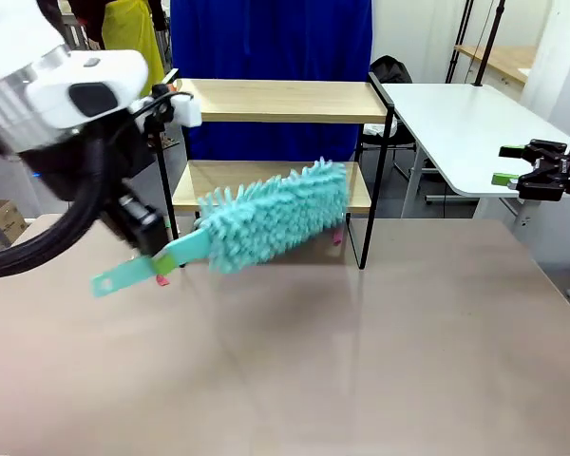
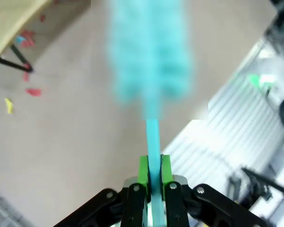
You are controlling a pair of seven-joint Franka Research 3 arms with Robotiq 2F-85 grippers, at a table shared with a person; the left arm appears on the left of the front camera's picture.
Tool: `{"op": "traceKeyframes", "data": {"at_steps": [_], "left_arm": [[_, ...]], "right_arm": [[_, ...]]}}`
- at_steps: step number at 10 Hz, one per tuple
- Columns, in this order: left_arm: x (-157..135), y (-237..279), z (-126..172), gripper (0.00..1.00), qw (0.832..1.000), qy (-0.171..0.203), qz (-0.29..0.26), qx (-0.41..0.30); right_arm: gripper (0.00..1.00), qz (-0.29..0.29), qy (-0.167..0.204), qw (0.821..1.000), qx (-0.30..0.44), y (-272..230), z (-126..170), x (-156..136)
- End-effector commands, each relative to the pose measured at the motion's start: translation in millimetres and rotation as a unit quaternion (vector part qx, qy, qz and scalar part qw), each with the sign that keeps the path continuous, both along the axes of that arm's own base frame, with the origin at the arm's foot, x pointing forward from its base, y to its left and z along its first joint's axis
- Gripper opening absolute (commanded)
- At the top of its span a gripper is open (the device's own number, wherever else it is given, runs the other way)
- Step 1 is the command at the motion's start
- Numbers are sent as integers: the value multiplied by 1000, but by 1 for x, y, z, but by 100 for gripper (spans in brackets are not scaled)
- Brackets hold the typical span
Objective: Clean the shelf.
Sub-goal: Clean the specific section of the Shelf indicated by the human with the Duster.
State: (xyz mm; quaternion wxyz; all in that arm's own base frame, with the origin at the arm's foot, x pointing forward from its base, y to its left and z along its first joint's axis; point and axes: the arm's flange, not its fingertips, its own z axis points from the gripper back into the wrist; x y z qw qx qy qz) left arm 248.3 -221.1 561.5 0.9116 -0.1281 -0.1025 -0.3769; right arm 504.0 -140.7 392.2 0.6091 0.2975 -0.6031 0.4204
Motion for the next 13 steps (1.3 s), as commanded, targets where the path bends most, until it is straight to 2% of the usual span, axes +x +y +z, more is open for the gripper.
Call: {"op": "traceKeyframes", "data": {"at_steps": [1, 2, 4, 5, 7, 9, 10, 11, 13], "left_arm": [[0, 22, 13, 13, 996, 3, -59, 68], [-5, 31, 15, 13, 991, 0, -82, 110], [-12, 46, 13, 13, 964, 2, -124, 235], [-14, 56, 15, 13, 952, 0, -135, 274], [-18, 69, 18, 13, 944, -2, -160, 290], [-16, 76, 13, 13, 943, 8, -193, 272], [-16, 73, 11, 13, 954, 4, -169, 249], [-17, 68, 14, 13, 944, 8, -167, 284], [-17, 68, 14, 13, 944, 8, -167, 284]], "right_arm": [[100, 0, -3, 1000, 0, 1, 3, 0], [100, 0, -3, 1000, 0, 1, 3, 0], [100, 0, -3, 1000, 0, 1, 3, 0], [100, 0, -3, 1000, 0, 1, 3, 0], [100, 0, -3, 1000, 0, 1, 3, 0], [100, 0, -3, 1000, 0, 1, 3, 0], [100, 0, -3, 1000, 0, 1, 3, 0], [100, 0, -3, 1000, 0, 1, 3, 0], [100, 0, -3, 1000, 0, 1, 3, 0]]}}
